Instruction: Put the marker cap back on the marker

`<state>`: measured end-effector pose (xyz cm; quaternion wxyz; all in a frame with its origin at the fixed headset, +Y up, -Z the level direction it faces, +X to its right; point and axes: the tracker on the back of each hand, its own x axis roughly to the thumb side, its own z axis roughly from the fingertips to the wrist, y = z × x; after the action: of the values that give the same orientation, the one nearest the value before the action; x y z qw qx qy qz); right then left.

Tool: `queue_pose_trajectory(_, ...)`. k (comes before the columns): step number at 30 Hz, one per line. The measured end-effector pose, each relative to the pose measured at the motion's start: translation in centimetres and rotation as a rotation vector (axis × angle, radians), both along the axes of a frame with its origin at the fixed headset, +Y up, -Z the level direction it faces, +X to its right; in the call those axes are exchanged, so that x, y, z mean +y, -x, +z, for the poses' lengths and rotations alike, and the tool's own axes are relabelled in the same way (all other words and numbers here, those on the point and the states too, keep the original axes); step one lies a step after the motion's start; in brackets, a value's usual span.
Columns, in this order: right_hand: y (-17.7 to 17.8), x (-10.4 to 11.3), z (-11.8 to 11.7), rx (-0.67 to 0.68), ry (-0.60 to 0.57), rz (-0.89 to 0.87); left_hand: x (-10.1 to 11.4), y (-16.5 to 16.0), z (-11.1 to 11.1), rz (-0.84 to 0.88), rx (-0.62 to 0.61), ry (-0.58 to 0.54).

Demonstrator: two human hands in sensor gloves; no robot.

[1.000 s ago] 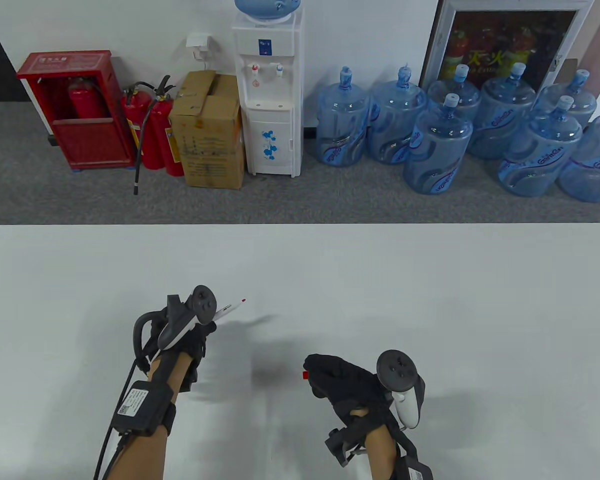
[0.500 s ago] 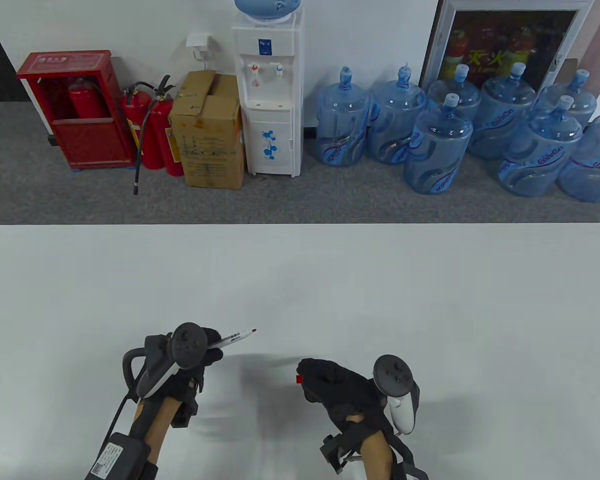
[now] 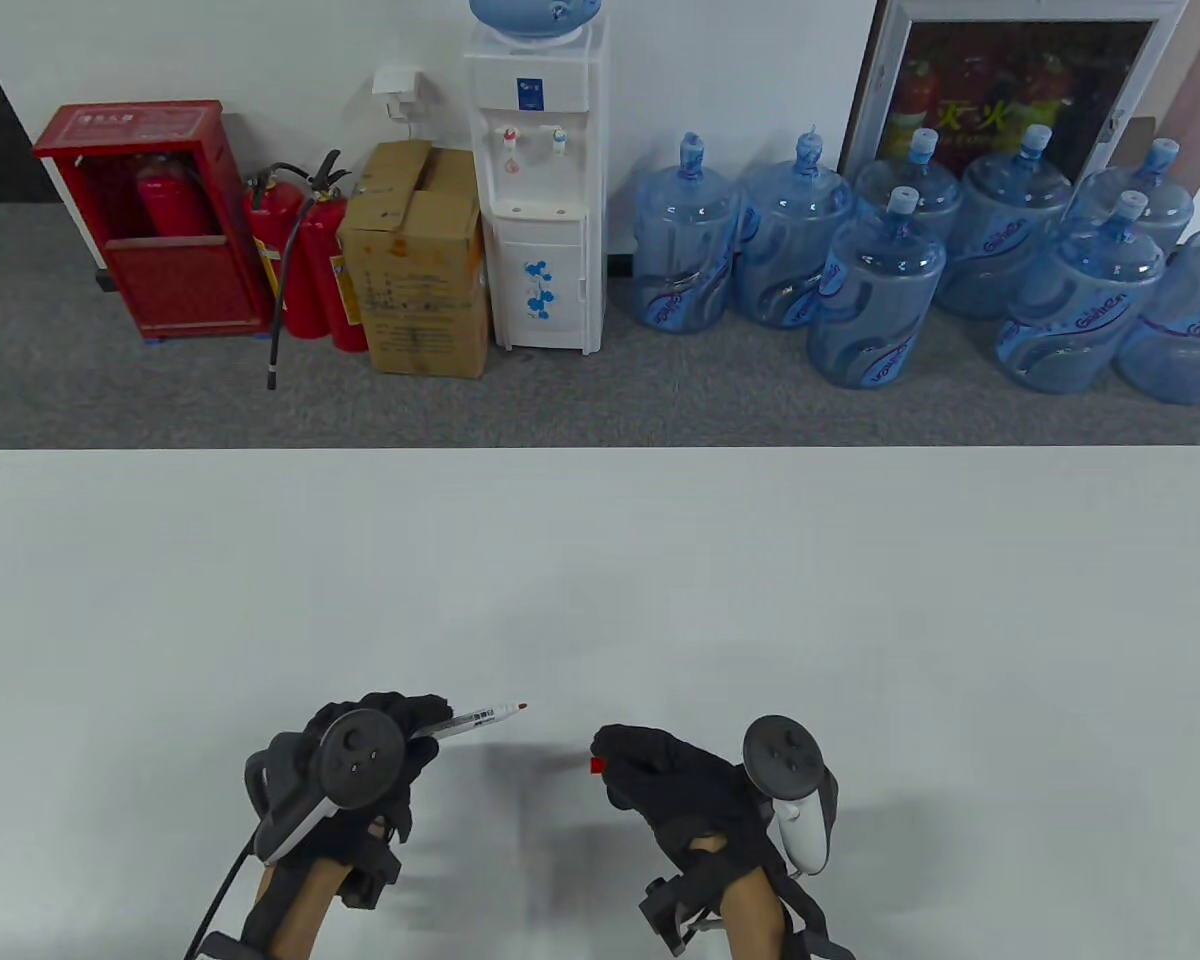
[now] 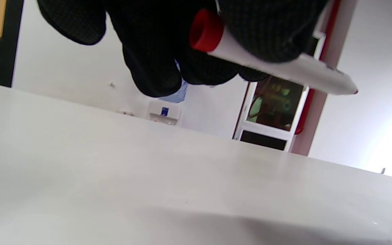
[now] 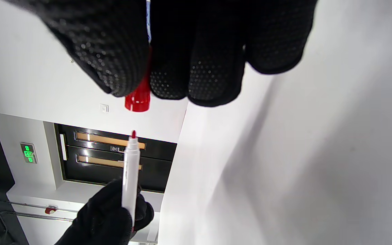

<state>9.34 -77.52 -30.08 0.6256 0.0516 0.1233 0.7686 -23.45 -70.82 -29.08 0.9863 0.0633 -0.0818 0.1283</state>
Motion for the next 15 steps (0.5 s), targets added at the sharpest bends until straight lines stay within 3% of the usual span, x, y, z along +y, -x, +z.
queue_pose_trajectory(5,0.2,-0.3,0.1,-0.008,0.006,0.014,-0.8,-0.4,1.1,-0.001,-0.051,-0.091)
queue_pose_trajectory(15,0.8,-0.3,0.5,-0.012,-0.006,0.051,-2.0,-1.7,2.5,-0.127,-0.126,-0.159)
